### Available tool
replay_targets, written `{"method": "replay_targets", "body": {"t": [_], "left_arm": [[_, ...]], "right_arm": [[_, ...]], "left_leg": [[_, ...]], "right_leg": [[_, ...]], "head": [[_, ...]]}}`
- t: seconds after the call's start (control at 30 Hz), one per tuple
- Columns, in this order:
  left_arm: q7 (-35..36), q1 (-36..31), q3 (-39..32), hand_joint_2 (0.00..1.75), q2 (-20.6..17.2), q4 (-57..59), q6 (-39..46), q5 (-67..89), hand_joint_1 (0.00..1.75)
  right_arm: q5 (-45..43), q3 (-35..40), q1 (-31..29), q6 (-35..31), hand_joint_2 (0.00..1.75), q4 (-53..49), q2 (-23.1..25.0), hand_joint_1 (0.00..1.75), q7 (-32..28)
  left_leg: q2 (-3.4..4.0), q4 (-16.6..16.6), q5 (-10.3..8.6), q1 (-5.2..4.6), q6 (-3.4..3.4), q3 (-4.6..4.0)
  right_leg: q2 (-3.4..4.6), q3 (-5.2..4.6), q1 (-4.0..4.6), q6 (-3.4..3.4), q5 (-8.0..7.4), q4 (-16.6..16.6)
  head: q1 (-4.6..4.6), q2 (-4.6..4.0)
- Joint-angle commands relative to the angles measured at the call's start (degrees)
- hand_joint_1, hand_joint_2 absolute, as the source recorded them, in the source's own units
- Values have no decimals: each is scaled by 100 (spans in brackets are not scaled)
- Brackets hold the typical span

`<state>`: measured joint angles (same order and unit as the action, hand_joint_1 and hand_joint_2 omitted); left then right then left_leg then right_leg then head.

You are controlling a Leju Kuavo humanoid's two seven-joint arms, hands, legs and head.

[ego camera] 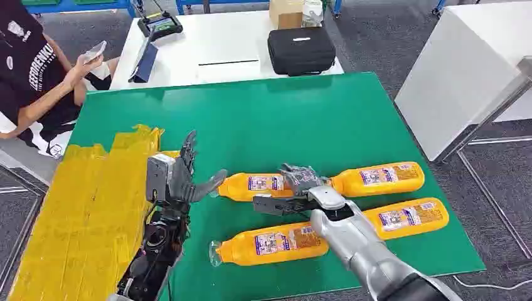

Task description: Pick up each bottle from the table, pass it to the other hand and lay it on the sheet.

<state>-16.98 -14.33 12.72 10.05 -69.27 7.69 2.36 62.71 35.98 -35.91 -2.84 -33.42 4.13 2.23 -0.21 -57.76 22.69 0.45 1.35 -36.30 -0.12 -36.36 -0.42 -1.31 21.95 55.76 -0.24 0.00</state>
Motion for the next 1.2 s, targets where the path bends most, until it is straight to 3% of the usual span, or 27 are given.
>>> {"method": "replay_targets", "body": {"t": [0.03, 0.1, 0.33, 0.47, 0.53, 0.7, 0.87, 1.0, 1.2], "left_arm": [[12, -190, 114, 175, -56, 420, -26, -20, 0], [-13, -148, 110, 175, -67, 380, -32, -28, 0], [-17, -133, 110, 175, -69, 371, -32, -29, 0], [-66, -71, 104, 175, -59, 269, 6, 8, 0], [-85, -9, 136, 175, -32, 171, 95, 120, 0], [-76, 50, 227, 175, -17, 13, -73, 15, 0], [27, -5, 471, 175, -119, -311, -475, -223, 0], [165, -125, 568, 175, -139, -510, -608, -369, 0], [503, -148, 604, 175, -192, -640, -1283, -1398, 0]], "right_arm": [[-140, -76, 3, -521, 175, 307, -79, 175, 23], [-233, -247, 106, -820, 175, 133, -73, 175, -12], [-234, -252, 123, -825, 175, 123, -70, 175, -12], [-601, -830, 402, -1882, 175, -382, 1, 175, -287], [-1543, -1589, 726, -2764, 175, -946, 136, 175, -864], [-3021, -2566, 1385, -3716, 175, -1826, 403, 175, -2185], [-3924, -2706, 1465, -3655, 175, -1906, 666, 175, -2772], [-3998, -2539, 1348, -3585, 175, -1816, 725, 175, -2843], [-3475, -1505, 1291, -3266, 175, -1720, 819, 175, -2721]], "left_leg": [[-14, 2, 7, 1, -2, 27], [-8, 3, 0, -1, 0, 11], [-4, 2, 10, -4, -3, 25], [-9, 0, 12, -3, -4, 29], [-5, -1, 9, -4, -2, 20], [-10, 0, 5, -5, 0, 3], [-1, -2, 14, -6, -1, 7], [-3, -4, 6, -6, -2, -17], [13, -8, 23, 0, -8, 13]], "right_leg": [[-16, 35, 1, 2, 13, -4], [-9, 16, -1, 1, 5, -3], [-5, 31, -1, 3, 12, -2], [-11, 35, 0, 4, 16, 0], [-7, 24, -2, 2, 12, 1], [-11, 10, -3, 1, 10, 1], [-5, 14, -3, 3, 15, 5], [-5, -14, -4, 1, 5, 6], [10, 9, 2, 6, 17, 9]], "head": [[0, 0], [-2, 0], [0, 0], [-2, 0], [0, 0], [0, 0], [0, 0], [-2, 0], [-2, 0]]}}
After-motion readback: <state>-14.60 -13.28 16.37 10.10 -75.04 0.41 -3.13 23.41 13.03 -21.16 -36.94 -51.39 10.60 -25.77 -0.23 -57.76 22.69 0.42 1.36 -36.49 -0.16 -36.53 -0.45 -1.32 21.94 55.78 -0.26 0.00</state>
